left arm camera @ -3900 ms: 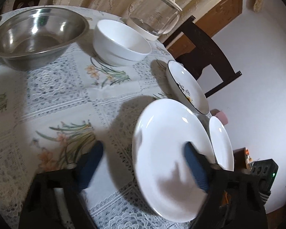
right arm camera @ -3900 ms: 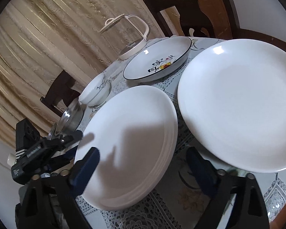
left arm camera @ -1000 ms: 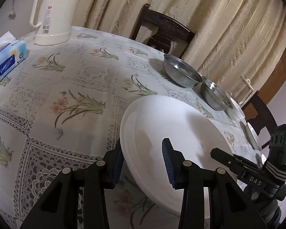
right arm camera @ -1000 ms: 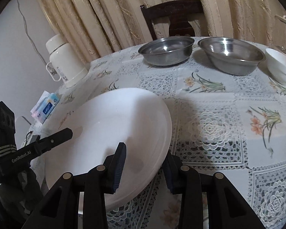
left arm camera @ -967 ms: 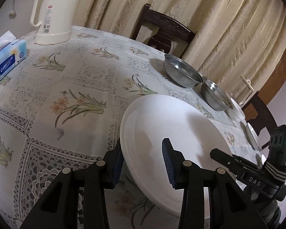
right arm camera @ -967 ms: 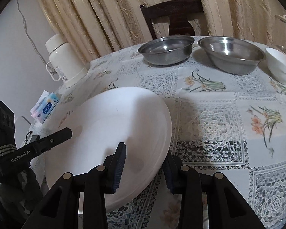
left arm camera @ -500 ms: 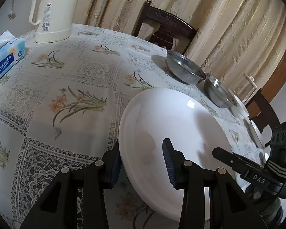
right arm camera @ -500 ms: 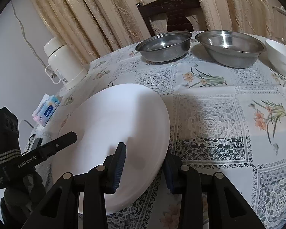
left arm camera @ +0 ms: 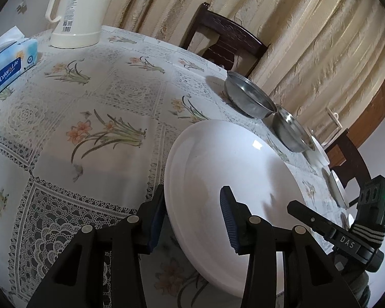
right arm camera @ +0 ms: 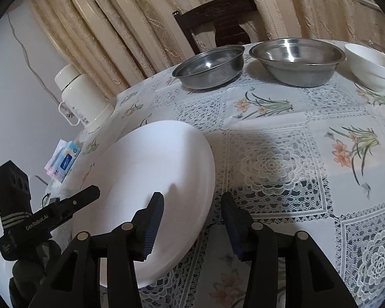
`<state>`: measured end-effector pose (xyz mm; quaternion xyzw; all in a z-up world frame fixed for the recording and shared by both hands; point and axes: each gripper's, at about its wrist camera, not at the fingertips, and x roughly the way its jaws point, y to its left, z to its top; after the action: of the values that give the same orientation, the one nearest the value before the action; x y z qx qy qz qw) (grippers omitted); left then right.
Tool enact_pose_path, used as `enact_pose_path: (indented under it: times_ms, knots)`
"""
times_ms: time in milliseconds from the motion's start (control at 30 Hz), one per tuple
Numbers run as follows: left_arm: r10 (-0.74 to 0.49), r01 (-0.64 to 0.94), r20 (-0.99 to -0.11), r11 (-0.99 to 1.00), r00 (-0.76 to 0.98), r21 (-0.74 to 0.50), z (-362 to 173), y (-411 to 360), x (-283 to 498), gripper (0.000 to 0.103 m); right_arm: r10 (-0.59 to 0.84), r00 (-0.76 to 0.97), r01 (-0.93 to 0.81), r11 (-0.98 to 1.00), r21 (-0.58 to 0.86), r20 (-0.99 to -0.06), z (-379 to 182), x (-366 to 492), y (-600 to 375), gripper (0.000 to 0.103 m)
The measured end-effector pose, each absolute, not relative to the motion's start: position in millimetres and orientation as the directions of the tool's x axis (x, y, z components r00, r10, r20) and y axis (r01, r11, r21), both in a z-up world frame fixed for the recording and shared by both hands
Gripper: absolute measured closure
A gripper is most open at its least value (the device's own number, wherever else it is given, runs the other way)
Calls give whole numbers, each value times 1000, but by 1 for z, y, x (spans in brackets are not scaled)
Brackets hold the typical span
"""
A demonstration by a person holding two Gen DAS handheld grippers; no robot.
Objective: Organize plates and bowls
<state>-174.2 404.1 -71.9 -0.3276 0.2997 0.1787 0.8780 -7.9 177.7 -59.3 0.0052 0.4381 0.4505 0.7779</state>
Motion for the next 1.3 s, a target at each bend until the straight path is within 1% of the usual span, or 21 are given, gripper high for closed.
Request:
enact_pose_path:
  times_ms: [367,633,833,967,1100,1300]
  knots:
    - [154,-540,-632,690,760,-482,-72,406,-184,59,730,236,-679,596,428,-642,-56,-7,171,53]
    - [201,-568,-614,662,763,-489,-69,406,-193,59,750,254,-660,596,457,-610,-54,-5,162,47]
    - [217,-584,-621,655,754,-480,-69,406,-196,54,765,272,-642,596,482,-584,-54,-3,153,43]
    - [216,-589,-634,660,743,-466,-68,401,-196,53,777,281,-637,590,496,-564,-52,-2,148,43]
    - [224,-588,-626,662,747,-465,-60,393,-199,53,781,285,-630,589,505,-556,-52,-1,146,43]
    - [273,-591,-601,685,751,-426,-38,377,-203,53,789,262,-588,587,557,-556,-56,7,136,43]
